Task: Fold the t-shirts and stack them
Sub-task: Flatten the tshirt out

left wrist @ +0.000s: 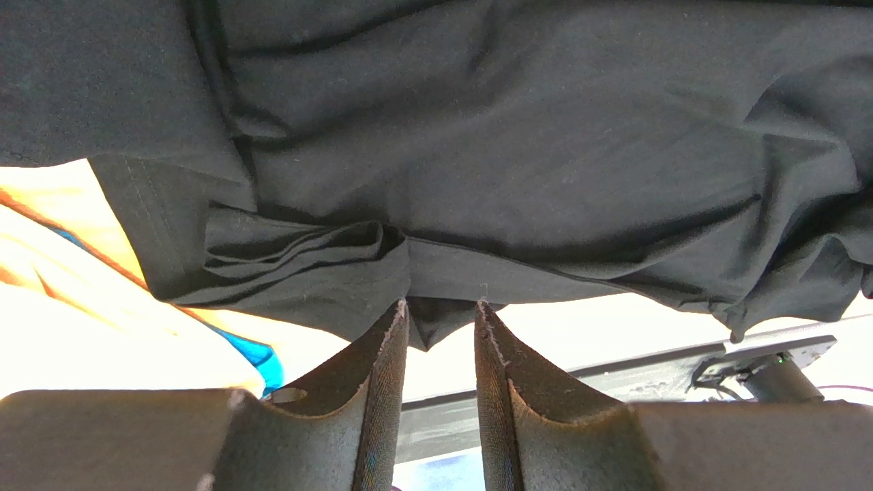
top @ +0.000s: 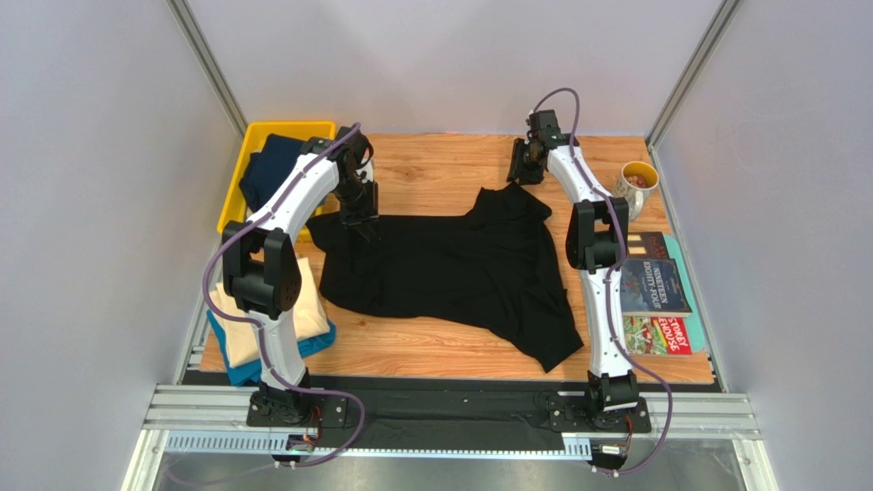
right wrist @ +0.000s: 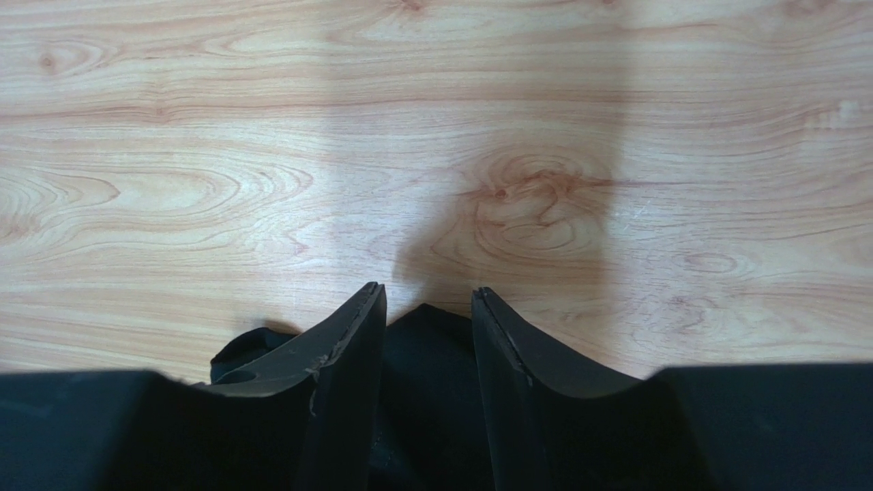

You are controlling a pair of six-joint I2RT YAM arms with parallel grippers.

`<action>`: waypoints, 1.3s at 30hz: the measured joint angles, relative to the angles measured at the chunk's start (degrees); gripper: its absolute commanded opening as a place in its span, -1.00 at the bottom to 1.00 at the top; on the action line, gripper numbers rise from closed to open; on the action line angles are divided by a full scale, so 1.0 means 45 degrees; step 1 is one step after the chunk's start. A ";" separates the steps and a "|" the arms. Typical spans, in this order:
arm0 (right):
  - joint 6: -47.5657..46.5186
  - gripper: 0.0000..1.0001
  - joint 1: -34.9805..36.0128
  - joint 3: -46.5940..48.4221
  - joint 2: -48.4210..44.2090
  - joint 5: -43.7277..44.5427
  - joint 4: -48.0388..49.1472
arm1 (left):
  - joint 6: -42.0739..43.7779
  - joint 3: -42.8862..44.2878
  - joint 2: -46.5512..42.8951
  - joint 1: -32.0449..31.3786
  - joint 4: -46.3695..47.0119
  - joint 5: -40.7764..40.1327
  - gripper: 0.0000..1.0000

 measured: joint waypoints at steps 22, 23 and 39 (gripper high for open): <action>-0.0087 -1.00 0.0155 -0.0675 -0.0520 0.0413 -0.0831 | -0.0063 -0.0267 -0.0359 0.0000 0.0068 -0.0311 -0.16; -0.0097 -1.00 0.0180 -0.0884 -0.0665 0.0442 -0.0908 | -0.0083 -0.0277 -0.0379 0.0000 0.0078 -0.0408 -0.17; -0.0272 -1.00 0.0219 -0.1855 -0.4454 0.1078 -0.1666 | -0.0267 0.0121 -0.0384 -0.0010 0.0005 -0.2069 -0.13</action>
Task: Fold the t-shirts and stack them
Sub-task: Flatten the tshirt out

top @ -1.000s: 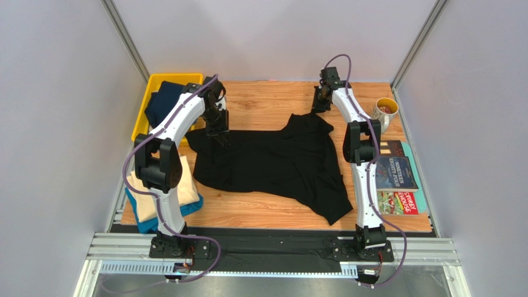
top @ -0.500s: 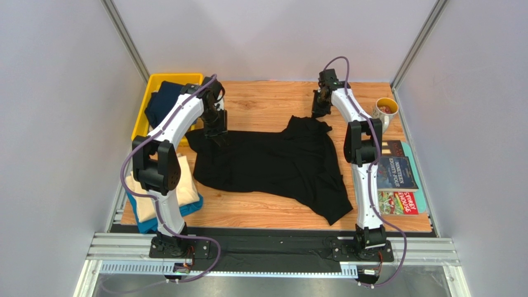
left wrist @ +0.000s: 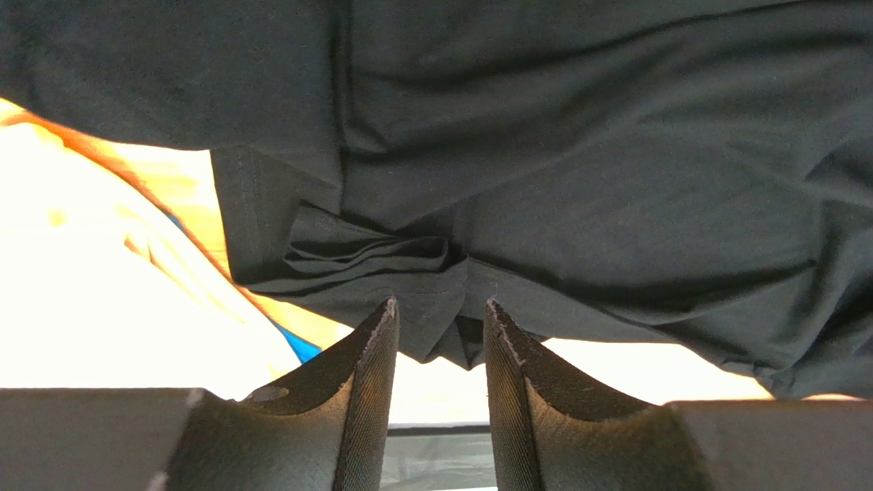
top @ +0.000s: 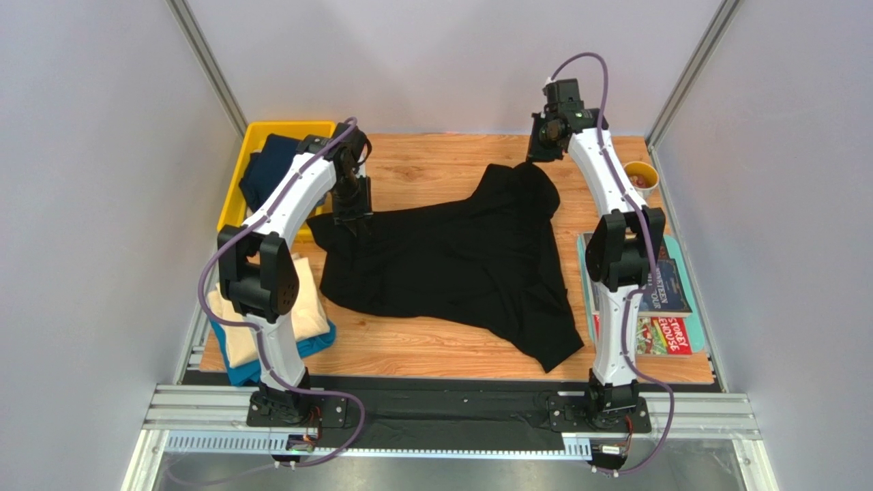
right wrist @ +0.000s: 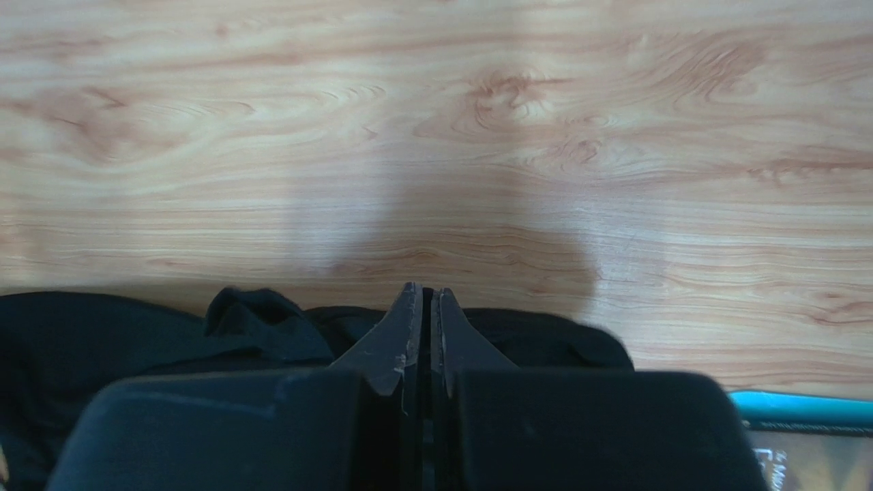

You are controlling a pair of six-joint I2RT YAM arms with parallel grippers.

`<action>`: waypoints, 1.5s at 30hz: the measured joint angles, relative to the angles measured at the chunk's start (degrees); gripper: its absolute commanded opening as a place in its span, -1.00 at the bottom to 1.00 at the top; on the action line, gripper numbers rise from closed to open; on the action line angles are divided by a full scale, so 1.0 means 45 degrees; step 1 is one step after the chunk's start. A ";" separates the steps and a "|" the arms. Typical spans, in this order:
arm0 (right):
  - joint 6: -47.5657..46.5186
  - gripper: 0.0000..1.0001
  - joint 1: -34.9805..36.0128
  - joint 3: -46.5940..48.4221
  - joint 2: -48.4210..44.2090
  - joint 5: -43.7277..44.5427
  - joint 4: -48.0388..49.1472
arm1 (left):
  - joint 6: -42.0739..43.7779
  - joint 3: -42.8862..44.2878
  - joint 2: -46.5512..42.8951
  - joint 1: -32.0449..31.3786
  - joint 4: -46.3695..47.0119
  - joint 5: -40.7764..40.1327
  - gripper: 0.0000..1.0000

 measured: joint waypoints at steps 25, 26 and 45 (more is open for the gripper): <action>-0.0039 -1.00 -0.0073 -0.3162 -0.4226 -0.0719 -0.0889 | -0.1025 0.0869 0.0170 0.0000 0.1253 -0.0379 -0.13; -0.0034 -1.00 -0.0063 -0.3094 -0.3929 -0.0831 -0.0913 | -0.1025 0.0913 0.0262 0.0000 0.1253 -0.0321 -0.13; -0.0053 0.12 0.0019 -0.1778 0.0976 0.0476 -0.0466 | -0.0976 0.0471 0.0384 0.0000 0.1438 0.0423 -0.15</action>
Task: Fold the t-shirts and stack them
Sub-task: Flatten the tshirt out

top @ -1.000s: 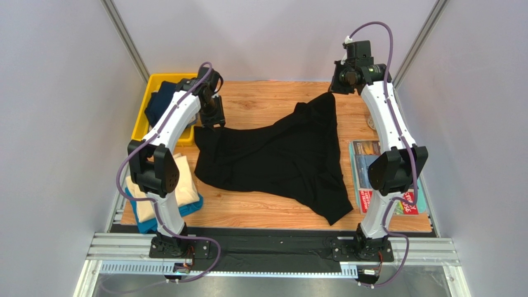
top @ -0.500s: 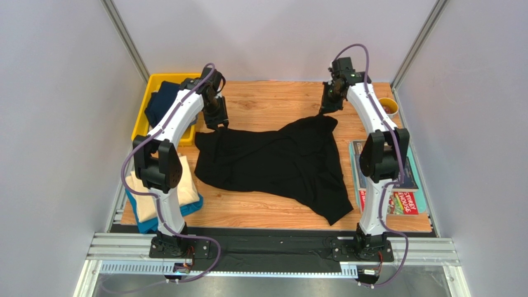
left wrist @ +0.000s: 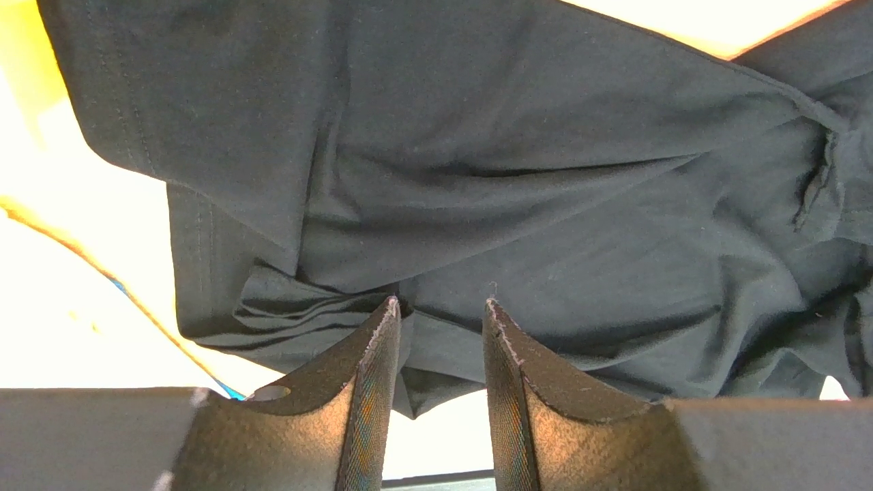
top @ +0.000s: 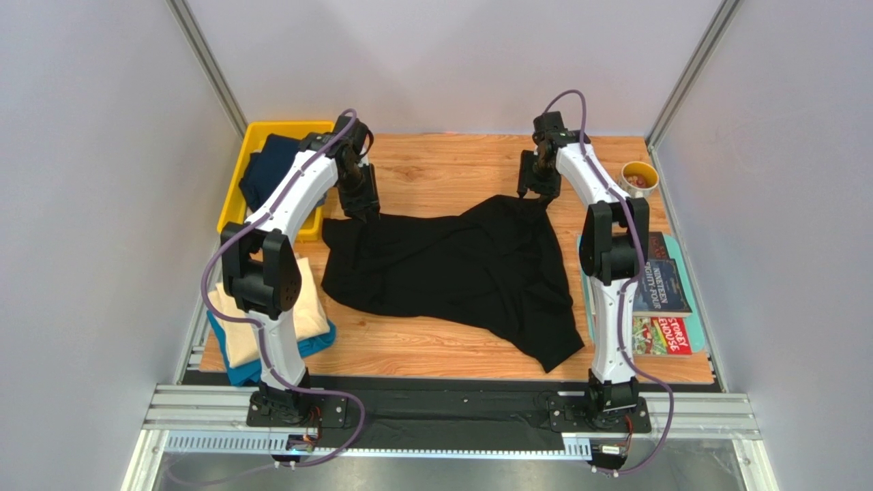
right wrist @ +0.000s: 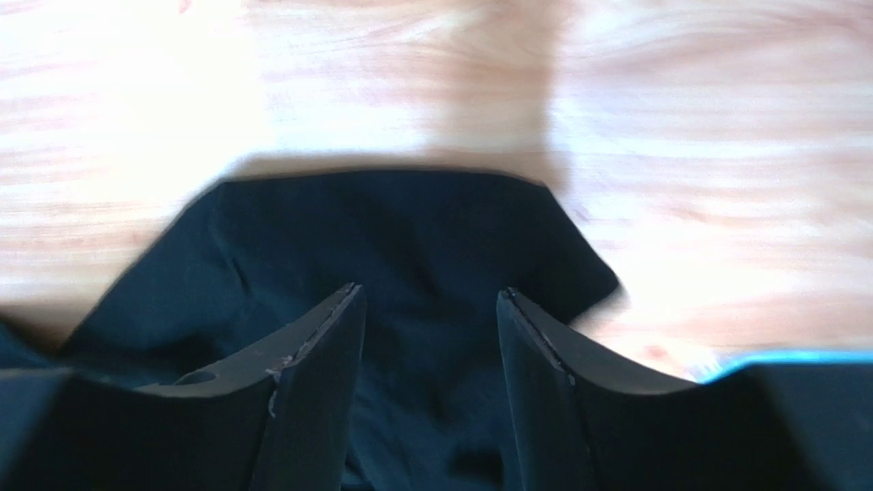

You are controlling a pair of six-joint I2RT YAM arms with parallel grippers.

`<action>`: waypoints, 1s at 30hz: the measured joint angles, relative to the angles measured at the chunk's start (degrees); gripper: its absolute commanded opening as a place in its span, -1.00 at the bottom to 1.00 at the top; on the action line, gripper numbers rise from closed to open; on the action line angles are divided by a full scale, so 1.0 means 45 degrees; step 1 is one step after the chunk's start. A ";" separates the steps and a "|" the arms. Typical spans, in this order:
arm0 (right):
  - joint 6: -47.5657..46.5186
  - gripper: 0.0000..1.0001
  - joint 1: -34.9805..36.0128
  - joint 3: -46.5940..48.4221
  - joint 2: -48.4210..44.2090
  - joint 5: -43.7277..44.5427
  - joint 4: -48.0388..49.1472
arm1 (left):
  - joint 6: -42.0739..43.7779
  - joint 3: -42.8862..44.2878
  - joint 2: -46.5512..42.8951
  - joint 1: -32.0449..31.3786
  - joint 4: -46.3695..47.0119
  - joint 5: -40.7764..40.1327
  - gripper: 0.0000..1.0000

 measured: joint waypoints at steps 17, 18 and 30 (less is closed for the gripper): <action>0.1321 0.14 0.0185 -0.5197 -0.4303 -0.3099 -0.0539 | -0.0015 -0.0670 0.0097 0.0000 0.0408 0.0714 -0.17; 0.1506 0.15 0.0219 -0.5338 -0.4119 -0.3337 -0.0597 | -0.0015 -0.0670 0.0126 0.0000 0.0418 0.0753 -0.17; 0.3113 0.15 0.0248 -0.5396 -0.3249 -0.4648 -0.0797 | -0.0024 -0.1768 0.0092 0.0000 0.0787 0.0646 -0.18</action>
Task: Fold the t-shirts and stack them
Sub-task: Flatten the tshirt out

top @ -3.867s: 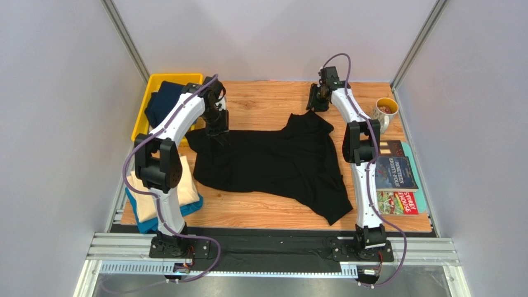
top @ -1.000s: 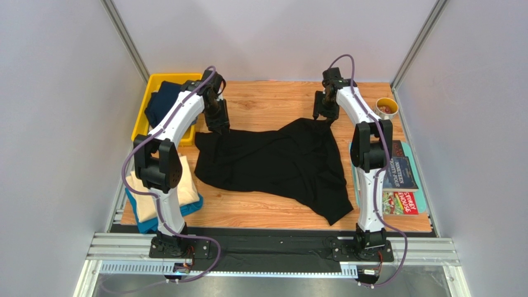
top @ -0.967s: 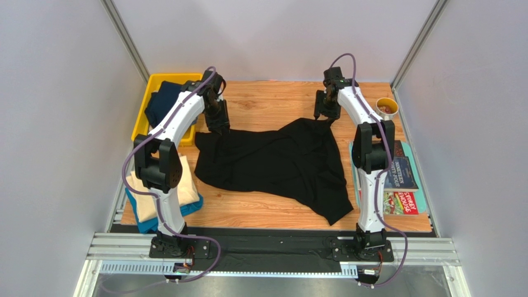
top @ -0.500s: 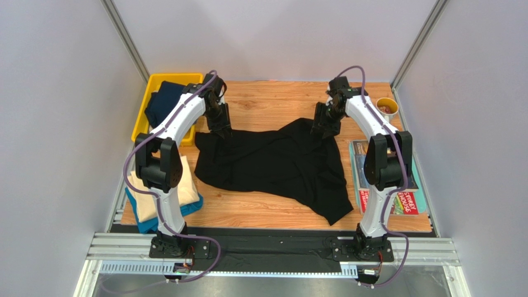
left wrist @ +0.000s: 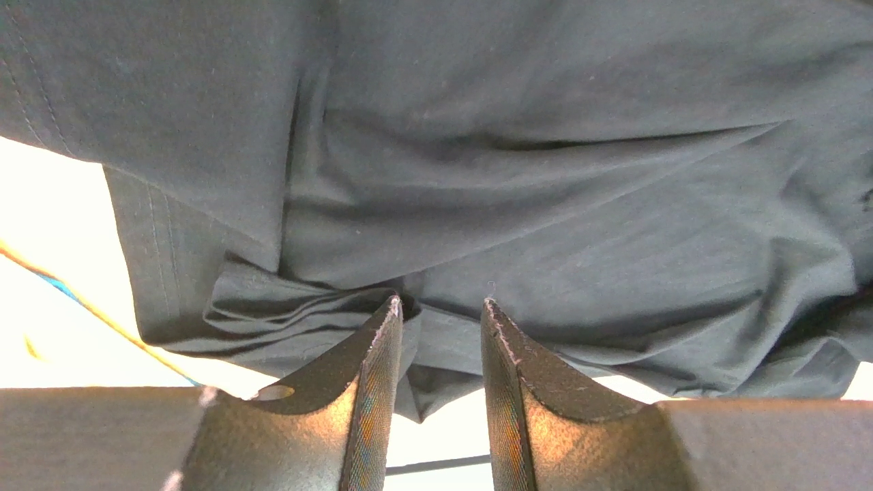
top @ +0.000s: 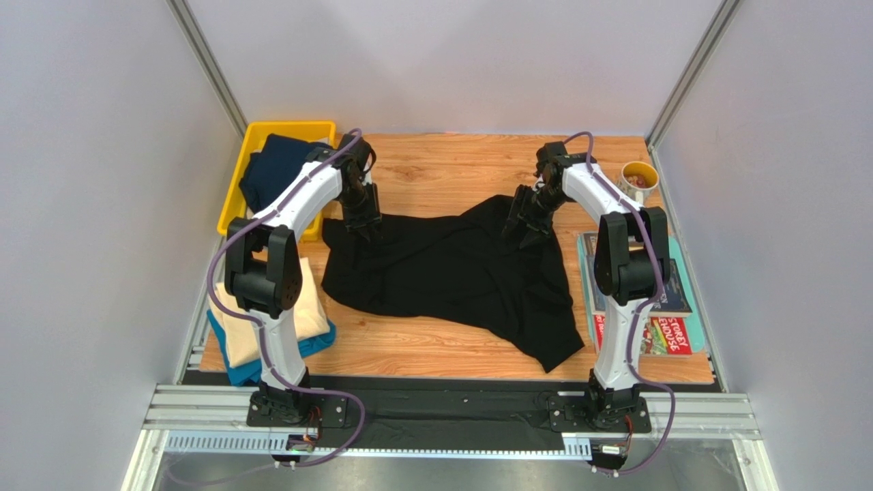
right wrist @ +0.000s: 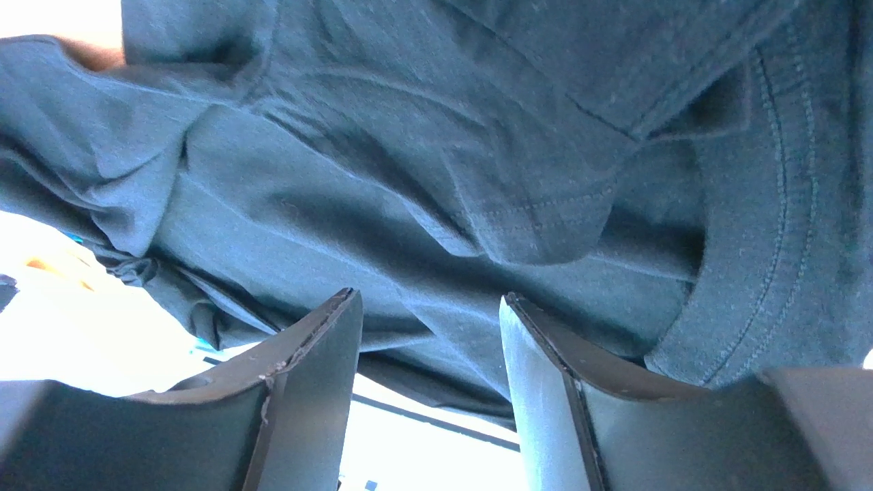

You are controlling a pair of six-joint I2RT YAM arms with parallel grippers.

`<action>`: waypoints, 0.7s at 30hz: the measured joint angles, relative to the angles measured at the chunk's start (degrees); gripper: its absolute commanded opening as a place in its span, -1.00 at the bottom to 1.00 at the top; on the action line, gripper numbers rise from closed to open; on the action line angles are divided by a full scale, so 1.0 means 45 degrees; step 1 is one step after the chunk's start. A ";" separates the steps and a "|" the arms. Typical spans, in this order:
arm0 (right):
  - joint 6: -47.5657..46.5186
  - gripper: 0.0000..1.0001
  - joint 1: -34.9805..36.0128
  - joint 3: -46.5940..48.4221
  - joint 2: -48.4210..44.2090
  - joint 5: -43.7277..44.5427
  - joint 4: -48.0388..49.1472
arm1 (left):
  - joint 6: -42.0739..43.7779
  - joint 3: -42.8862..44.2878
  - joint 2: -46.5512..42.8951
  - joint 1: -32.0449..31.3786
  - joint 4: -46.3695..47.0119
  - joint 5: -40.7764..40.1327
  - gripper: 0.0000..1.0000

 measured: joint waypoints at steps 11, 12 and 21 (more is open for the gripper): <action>-0.0092 0.13 0.0000 0.0345 0.0097 0.0379 -0.0903 | -0.0015 -0.0146 0.0000 0.0000 0.0117 0.0019 -0.18; -0.0097 0.12 0.0000 0.0345 0.0107 0.0408 -0.0928 | -0.0015 -0.0136 0.0000 0.0000 0.0117 0.0024 -0.18; -0.0301 0.01 0.0010 0.1049 0.1477 0.1025 -0.1015 | 0.0000 -0.0131 0.0000 0.0000 0.0117 0.0019 -0.18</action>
